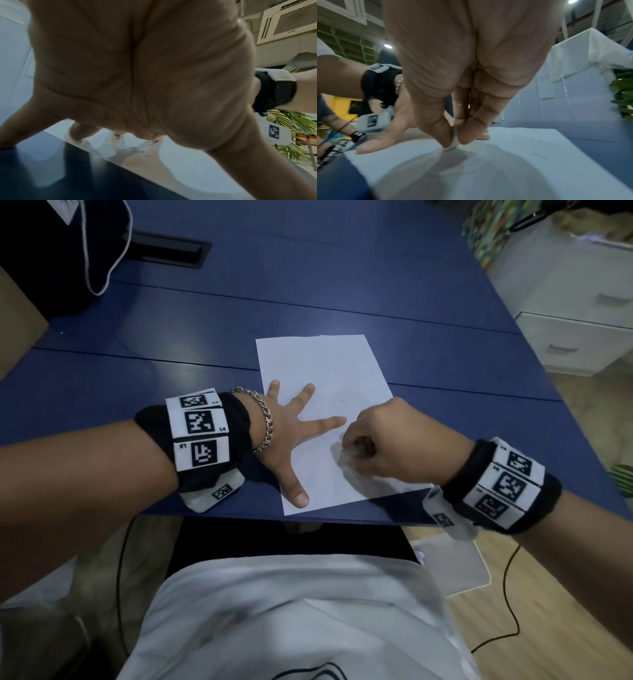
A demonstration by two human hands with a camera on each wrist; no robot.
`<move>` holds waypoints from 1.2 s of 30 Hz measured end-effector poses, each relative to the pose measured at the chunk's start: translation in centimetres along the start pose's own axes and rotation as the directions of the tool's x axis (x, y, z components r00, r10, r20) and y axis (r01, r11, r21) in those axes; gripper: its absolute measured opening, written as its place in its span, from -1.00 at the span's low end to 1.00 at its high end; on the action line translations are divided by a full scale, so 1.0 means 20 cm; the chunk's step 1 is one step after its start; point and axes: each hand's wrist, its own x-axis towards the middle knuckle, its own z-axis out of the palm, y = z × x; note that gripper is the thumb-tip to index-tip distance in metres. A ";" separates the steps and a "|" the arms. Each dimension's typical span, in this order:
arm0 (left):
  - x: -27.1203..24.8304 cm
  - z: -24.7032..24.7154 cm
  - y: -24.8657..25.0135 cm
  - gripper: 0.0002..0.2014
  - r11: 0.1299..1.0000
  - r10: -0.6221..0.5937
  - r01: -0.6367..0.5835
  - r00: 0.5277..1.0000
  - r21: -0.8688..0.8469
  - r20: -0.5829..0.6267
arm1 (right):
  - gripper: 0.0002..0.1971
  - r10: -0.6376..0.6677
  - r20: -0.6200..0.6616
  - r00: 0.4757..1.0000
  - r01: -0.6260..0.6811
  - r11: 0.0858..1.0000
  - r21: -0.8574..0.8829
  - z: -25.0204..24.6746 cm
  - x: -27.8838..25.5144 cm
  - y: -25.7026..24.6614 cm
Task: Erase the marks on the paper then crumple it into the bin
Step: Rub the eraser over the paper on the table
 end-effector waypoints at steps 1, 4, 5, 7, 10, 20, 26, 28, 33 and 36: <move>0.00 0.00 0.00 0.50 1.000 -0.002 0.002 1.000 0.002 -0.001 | -0.91 -0.023 0.019 1.000 0.024 1.000 -0.020 0.02 -0.01 -0.03; 0.00 0.00 0.00 0.49 1.000 -0.002 0.002 1.000 -0.006 -0.003 | -0.78 -0.146 0.157 0.977 0.151 0.988 -0.025 0.04 -0.04 -0.15; 0.00 0.00 0.00 0.49 1.000 -0.002 0.002 1.000 -0.007 -0.002 | -0.78 -0.152 0.186 0.971 0.160 0.987 -0.029 0.03 -0.03 -0.14; 0.00 0.00 -0.01 0.50 1.000 0.001 -0.001 1.000 -0.003 0.002 | -0.87 -0.114 0.146 0.983 0.120 0.992 -0.032 -0.01 0.04 -0.08; 0.01 0.00 -0.02 0.50 1.000 -0.001 0.001 1.000 -0.001 0.008 | -0.94 -0.042 0.010 0.999 0.042 0.999 -0.029 -0.03 0.12 -0.03; 0.02 0.05 -0.05 0.58 0.998 0.034 -0.036 0.998 -0.046 -0.056 | -0.93 -0.111 0.067 0.992 0.109 0.994 0.028 -0.01 0.12 -0.06; 0.01 0.11 -0.08 0.57 0.996 0.040 -0.048 0.992 -0.069 -0.117 | -0.93 -0.054 -0.010 0.998 0.054 0.999 0.006 0.02 0.13 -0.09; 0.01 0.10 -0.08 0.57 0.996 0.042 -0.052 0.992 -0.075 -0.120 | -0.88 -0.059 -0.044 0.997 0.059 0.998 -0.009 0.05 0.11 -0.13; 0.01 0.10 -0.07 0.59 0.996 0.029 -0.038 0.993 -0.078 -0.112 | -0.81 -0.228 0.133 0.964 0.233 0.972 -0.018 0.07 0.06 -0.21; 0.01 0.10 -0.08 0.57 0.996 0.037 -0.045 0.993 -0.073 -0.116 | -0.85 -0.119 0.047 0.992 0.122 0.991 -0.060 0.00 0.14 -0.12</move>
